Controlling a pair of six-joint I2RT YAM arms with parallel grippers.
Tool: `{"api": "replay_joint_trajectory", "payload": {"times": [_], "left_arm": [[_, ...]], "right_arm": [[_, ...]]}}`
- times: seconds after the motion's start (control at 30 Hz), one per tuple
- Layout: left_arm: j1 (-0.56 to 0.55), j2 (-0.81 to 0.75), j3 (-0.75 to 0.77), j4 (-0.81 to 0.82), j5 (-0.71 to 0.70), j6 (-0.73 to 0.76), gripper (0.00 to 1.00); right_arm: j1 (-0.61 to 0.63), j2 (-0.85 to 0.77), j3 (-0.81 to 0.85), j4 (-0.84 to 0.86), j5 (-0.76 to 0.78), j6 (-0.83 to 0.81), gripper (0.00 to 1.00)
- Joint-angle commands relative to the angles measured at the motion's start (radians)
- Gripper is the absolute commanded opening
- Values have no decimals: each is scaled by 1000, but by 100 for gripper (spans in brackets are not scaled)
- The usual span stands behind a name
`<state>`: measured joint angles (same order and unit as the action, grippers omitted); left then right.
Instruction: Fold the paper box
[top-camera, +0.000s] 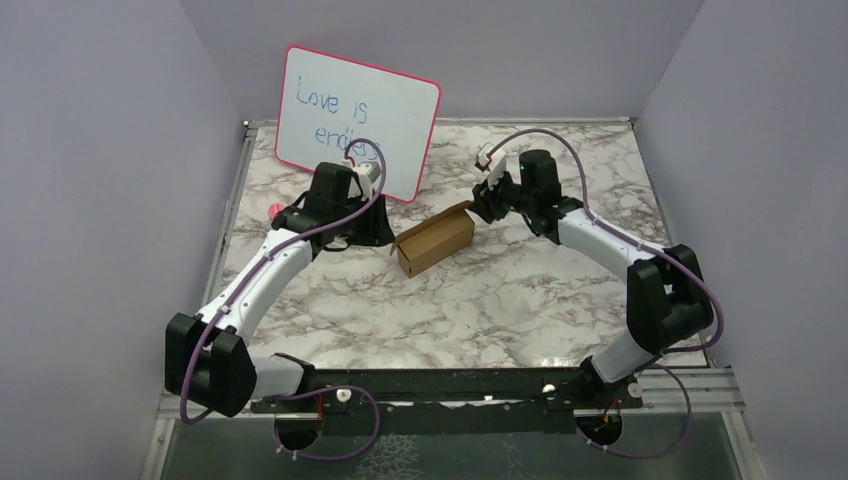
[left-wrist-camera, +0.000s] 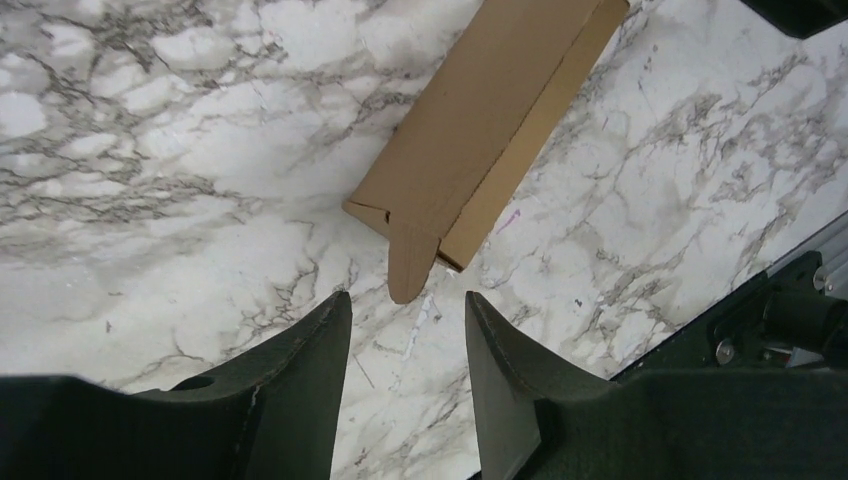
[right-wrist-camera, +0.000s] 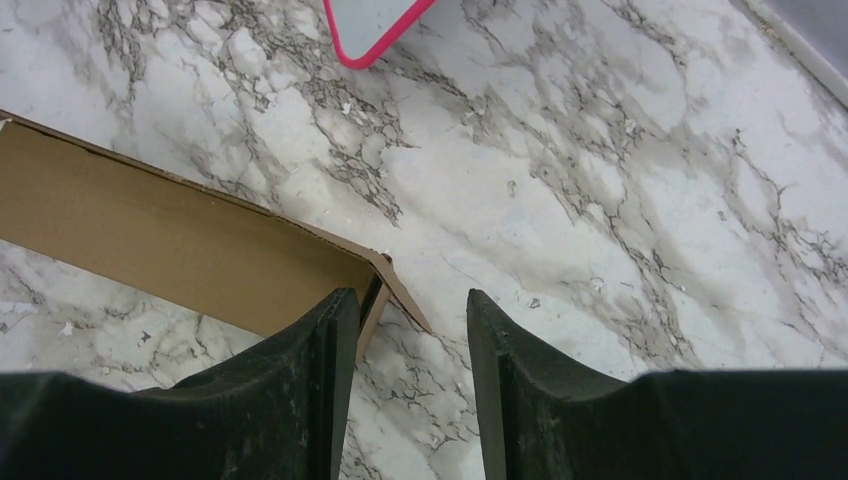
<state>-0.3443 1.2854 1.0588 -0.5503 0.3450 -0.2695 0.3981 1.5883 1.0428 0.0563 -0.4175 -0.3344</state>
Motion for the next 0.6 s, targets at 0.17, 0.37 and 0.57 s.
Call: {"api": "replay_joint_trajectory", "payload": {"times": [0.17, 0.37, 0.57], "left_arm": [[-99, -15, -25, -11, -71, -55, 46], [-115, 7, -25, -6, -85, -65, 45], [-122, 25, -34, 5, -92, -69, 44]], "right_arm": [[-4, 43, 54, -94, -93, -37, 40], [-4, 44, 54, -107, -101, -27, 29], [-4, 37, 51, -108, -105, -19, 24]]}}
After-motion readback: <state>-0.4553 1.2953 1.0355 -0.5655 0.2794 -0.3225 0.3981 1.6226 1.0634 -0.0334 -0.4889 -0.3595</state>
